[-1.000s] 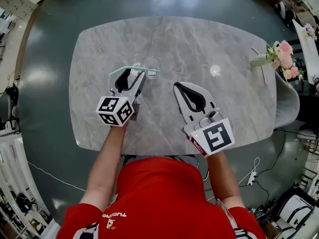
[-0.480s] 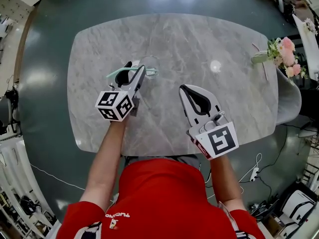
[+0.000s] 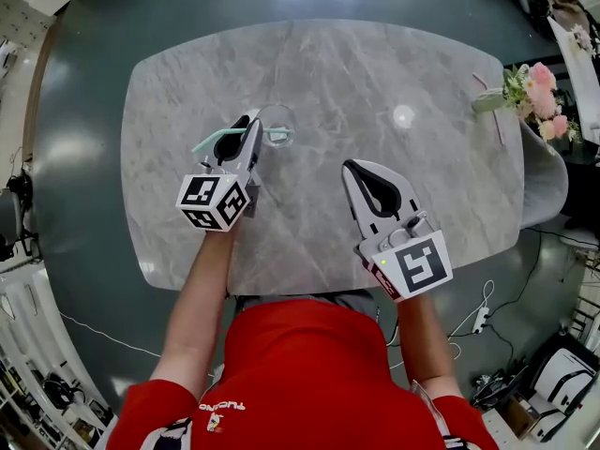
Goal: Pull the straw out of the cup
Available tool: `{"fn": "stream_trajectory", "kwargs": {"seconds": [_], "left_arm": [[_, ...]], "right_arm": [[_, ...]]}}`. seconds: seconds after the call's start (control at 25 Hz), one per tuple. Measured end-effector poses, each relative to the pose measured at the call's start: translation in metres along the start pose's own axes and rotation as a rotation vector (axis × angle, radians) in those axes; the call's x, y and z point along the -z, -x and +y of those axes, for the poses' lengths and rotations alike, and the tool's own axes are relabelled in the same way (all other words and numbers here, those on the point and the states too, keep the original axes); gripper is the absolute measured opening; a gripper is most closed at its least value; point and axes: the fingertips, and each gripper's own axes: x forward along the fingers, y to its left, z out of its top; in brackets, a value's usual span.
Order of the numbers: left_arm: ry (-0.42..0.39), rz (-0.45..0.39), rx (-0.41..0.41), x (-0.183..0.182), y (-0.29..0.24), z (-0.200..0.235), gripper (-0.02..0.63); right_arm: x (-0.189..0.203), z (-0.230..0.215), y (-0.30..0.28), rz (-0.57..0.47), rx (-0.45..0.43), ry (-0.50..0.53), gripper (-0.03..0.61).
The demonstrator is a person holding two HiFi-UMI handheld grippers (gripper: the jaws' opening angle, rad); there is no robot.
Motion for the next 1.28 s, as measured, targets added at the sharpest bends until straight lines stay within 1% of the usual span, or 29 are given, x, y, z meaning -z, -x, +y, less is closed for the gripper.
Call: {"fn": "stream_trajectory", "kwargs": {"seconds": [0.08, 0.2, 0.44, 0.8, 1.28], "left_arm": [[-0.012, -0.004, 0.001, -0.001, 0.0, -0.002, 0.061], [-0.029, -0.003, -0.004, -0.003, 0.0, -0.004, 0.041], [-0.048, -0.013, -0.011, -0.007, 0.003, -0.005, 0.034], [-0.118, -0.032, 0.011, -0.024, 0.016, -0.022, 0.032], [-0.19, -0.108, 0.049, -0.064, 0.054, -0.052, 0.031]], "right_arm": [[0.0, -0.001, 0.001, 0.001, 0.005, -0.002, 0.0], [-0.001, -0.001, 0.001, -0.001, 0.007, -0.003, 0.0], [0.0, 0.0, 0.001, -0.005, 0.003, -0.004, 0.001], [-0.003, 0.004, 0.0, -0.022, -0.01, -0.006, 0.0], [-0.016, 0.018, 0.006, -0.066, -0.02, 0.002, 0.0]]}}
